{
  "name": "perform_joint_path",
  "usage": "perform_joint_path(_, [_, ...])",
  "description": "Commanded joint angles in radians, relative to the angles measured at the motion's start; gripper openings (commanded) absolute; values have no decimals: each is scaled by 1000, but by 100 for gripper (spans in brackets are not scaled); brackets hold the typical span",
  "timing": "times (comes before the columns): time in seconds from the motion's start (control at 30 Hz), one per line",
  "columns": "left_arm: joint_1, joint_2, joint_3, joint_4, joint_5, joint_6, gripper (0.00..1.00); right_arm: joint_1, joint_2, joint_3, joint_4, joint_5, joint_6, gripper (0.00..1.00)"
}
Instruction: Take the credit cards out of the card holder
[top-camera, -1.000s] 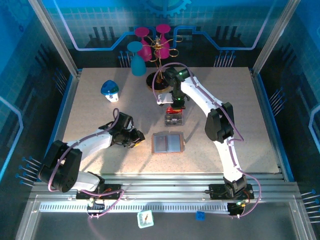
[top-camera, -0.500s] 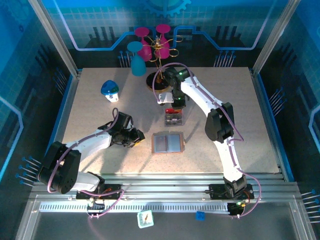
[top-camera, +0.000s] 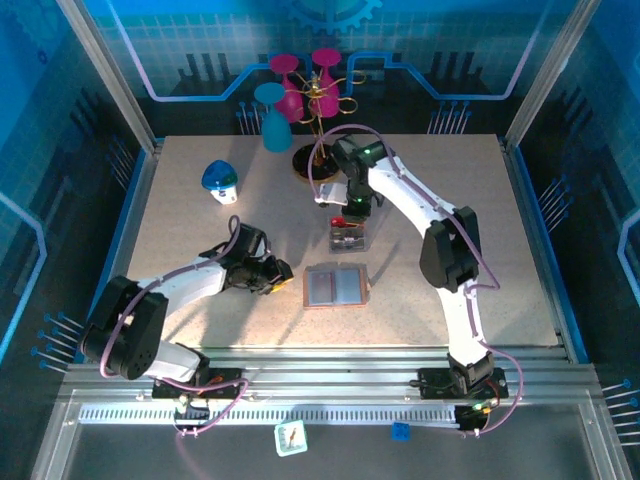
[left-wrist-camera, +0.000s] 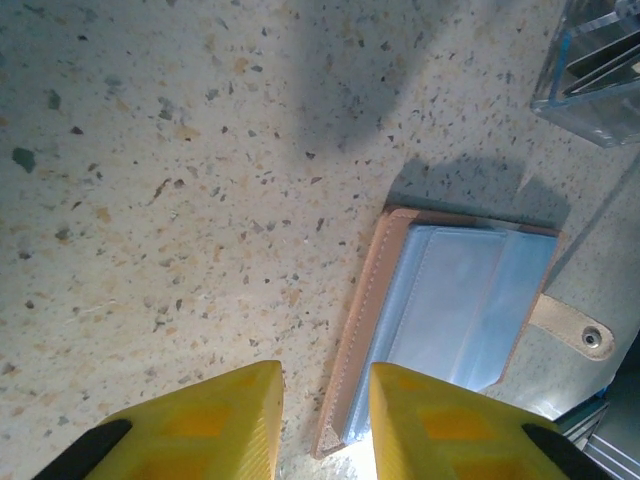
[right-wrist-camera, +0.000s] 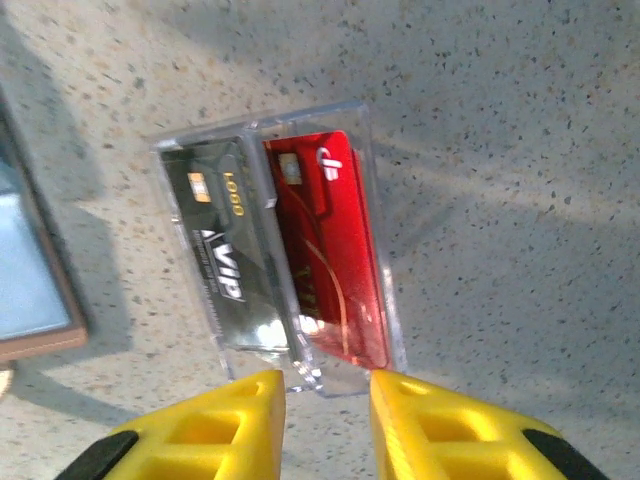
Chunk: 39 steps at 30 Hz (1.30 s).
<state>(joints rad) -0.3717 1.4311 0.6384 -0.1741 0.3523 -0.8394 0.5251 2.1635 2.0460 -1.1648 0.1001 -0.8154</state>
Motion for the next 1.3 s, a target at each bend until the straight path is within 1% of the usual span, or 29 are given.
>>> perform_joint_path(0.0, [-14, 34, 37, 27, 38, -9, 26, 7, -113, -81, 72, -96, 152, 30])
perform_joint_path(0.03, [-20, 46, 46, 30, 39, -12, 25, 7, -142, -120, 99, -109, 186, 30])
perform_joint_path(0.17, [-47, 84, 75, 48, 40, -24, 24, 7, -254, -279, 223, -136, 335, 31])
perform_joint_path(0.27, [-63, 107, 93, 55, 39, -29, 24, 3, -331, -379, 311, -171, 481, 33])
perform_joint_path(0.4, [-81, 137, 107, 63, 40, -32, 24, -8, -430, -518, 441, -192, 727, 28])
perform_joint_path(0.43, [-84, 146, 111, 66, 40, -33, 24, -10, -449, -551, 468, -222, 776, 27])
perform_joint_path(0.53, [-93, 165, 119, 70, 42, -35, 24, -10, -488, -634, 531, -290, 895, 25])
perform_joint_path(0.6, [-96, 173, 126, 70, 47, -35, 24, -10, -500, -674, 556, -325, 975, 26])
perform_joint_path(0.77, [-98, 185, 130, 74, 50, -40, 24, -11, -490, -763, 608, -426, 1226, 25])
perform_joint_path(0.83, [-97, 193, 133, 77, 57, -44, 24, -9, -483, -806, 658, -505, 1317, 25])
perform_joint_path(0.9, [-98, 196, 134, 79, 60, -44, 23, -1, -475, -837, 699, -580, 1362, 25])
perform_joint_path(0.97, [-99, 198, 133, 79, 62, -46, 22, 14, -470, -856, 721, -617, 1377, 24])
perform_joint_path(1.27, [-100, 213, 121, 70, 59, -51, 15, 59, -442, -922, 743, -623, 1420, 23])
